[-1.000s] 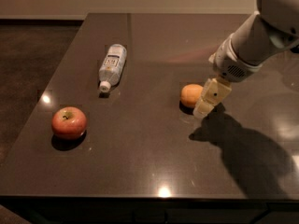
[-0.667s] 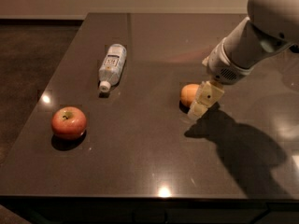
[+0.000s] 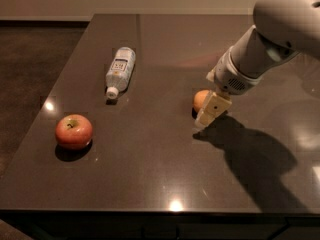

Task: Pick orange

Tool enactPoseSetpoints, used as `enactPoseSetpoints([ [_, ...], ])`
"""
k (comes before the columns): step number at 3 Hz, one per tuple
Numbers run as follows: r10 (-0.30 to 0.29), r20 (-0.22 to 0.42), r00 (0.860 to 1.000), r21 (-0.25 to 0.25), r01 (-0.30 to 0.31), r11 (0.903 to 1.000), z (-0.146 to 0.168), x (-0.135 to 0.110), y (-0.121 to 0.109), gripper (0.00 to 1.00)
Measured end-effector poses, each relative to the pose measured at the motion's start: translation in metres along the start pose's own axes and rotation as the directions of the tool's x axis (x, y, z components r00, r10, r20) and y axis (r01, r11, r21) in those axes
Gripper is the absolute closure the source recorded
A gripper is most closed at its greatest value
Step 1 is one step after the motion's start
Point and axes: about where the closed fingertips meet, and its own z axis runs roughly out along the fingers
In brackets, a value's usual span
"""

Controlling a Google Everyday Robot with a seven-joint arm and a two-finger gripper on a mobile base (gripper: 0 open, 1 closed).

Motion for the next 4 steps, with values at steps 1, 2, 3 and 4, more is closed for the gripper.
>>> enactPoseSetpoints([
  [1, -0.015, 0.002, 1.0, -0.007, 0.015, 0.9999, 0.002, -0.002, 0.002, 0.41],
  [2, -0.032, 0.011, 0.999, -0.016, 0.032, 0.9994, -0.002, -0.007, 0.005, 0.64],
  [3, -0.056, 0.038, 0.998, -0.021, 0.056, 0.9982, -0.021, -0.019, 0.008, 0.88],
  [4, -0.096, 0.081, 0.992, -0.029, 0.099, 0.9947, -0.052, -0.039, 0.015, 1.0],
])
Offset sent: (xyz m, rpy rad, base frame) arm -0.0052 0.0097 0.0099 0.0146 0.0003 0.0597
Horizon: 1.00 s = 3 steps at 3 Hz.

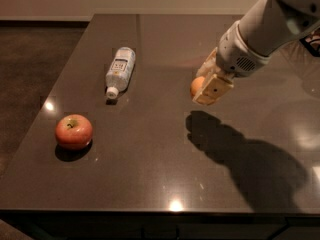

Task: Pick orange

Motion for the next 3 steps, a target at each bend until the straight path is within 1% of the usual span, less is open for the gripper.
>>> enactPoseSetpoints([
  [1, -0.049, 0.049, 0.998, -0.005, 0.049, 0.9988, -0.03, -0.024, 0.006, 1.0],
  [2, -0.085, 0.1, 0.991, -0.016, 0.087, 0.9961, -0.052, -0.041, 0.011, 1.0],
  [3, -0.086, 0.103, 0.991, -0.016, 0.088, 0.996, -0.053, -0.043, 0.011, 1.0],
])
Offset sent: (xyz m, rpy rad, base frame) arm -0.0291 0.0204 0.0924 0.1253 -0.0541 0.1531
